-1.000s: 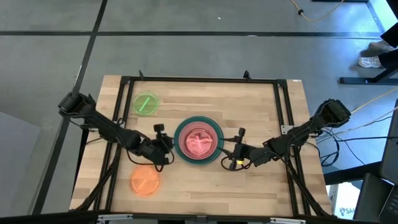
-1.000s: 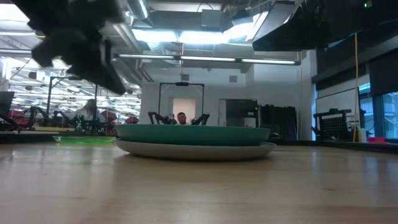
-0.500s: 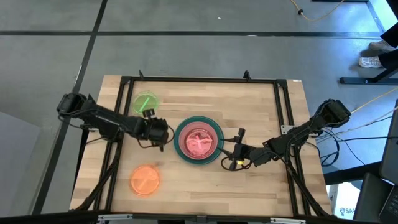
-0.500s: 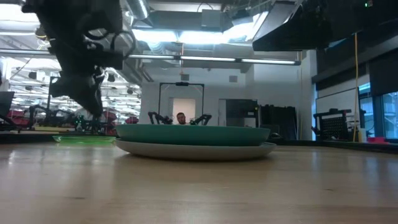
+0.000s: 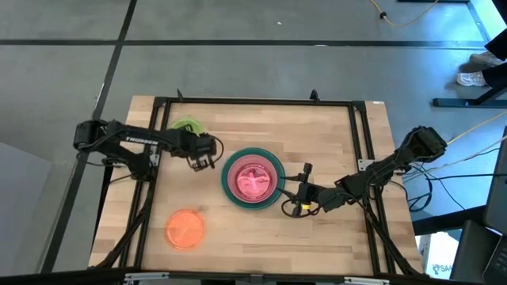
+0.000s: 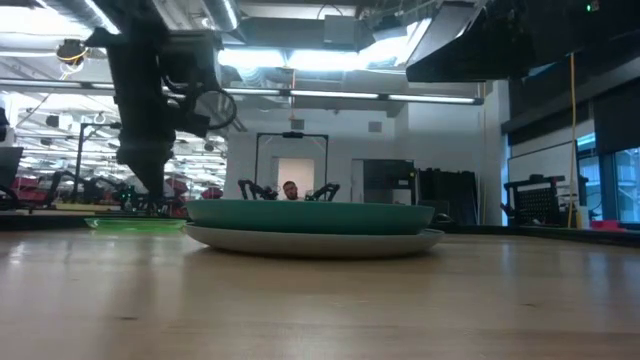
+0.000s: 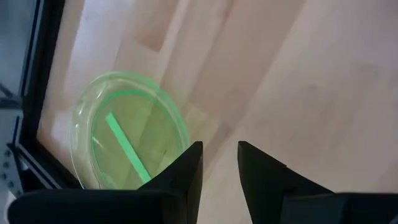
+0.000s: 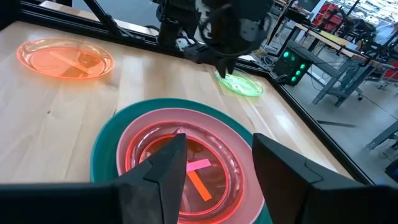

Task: Stack plastic plates
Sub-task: Stack the light green plate on top of the light pink plate

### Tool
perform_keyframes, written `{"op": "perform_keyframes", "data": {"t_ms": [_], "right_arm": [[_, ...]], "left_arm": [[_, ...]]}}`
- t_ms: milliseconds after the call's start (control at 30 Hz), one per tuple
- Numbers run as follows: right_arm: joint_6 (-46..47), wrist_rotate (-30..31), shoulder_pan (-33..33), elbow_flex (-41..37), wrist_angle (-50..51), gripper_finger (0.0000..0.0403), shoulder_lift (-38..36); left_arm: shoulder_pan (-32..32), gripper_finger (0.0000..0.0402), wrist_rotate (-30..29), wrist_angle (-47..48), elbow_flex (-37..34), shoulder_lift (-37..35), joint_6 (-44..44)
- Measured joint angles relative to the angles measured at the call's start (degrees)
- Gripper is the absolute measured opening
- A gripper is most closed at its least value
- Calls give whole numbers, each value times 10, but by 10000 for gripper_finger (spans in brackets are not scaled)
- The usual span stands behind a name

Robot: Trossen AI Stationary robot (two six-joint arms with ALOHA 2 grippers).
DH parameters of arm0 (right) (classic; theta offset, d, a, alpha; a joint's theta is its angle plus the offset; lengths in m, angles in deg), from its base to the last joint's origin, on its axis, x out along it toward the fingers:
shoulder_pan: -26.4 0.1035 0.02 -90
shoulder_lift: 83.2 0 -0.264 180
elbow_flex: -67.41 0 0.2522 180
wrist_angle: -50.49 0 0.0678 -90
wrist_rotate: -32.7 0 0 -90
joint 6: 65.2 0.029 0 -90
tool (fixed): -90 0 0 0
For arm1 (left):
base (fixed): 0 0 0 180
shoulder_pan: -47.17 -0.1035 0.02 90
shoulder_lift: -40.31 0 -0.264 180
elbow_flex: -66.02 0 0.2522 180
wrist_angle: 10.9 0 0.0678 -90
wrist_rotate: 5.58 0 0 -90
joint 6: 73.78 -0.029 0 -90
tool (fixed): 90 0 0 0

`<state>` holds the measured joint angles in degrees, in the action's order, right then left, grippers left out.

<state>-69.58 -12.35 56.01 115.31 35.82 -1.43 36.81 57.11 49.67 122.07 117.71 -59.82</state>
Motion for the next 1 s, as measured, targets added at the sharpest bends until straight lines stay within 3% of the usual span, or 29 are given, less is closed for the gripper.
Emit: {"op": "perform_keyframes", "data": {"t_ms": [500, 767, 1000], "right_arm": [[-4, 0, -1, 0, -11, 177, 18], [2, -15, -12, 0, -10, 177, 18], [10, -21, -13, 0, -10, 177, 18]], "left_arm": [[-79, 94, 14, -109, -79, 2, -18], [-104, 94, -33, -212, -138, 2, -70], [-131, 94, -36, -246, -165, 1, -83]]}}
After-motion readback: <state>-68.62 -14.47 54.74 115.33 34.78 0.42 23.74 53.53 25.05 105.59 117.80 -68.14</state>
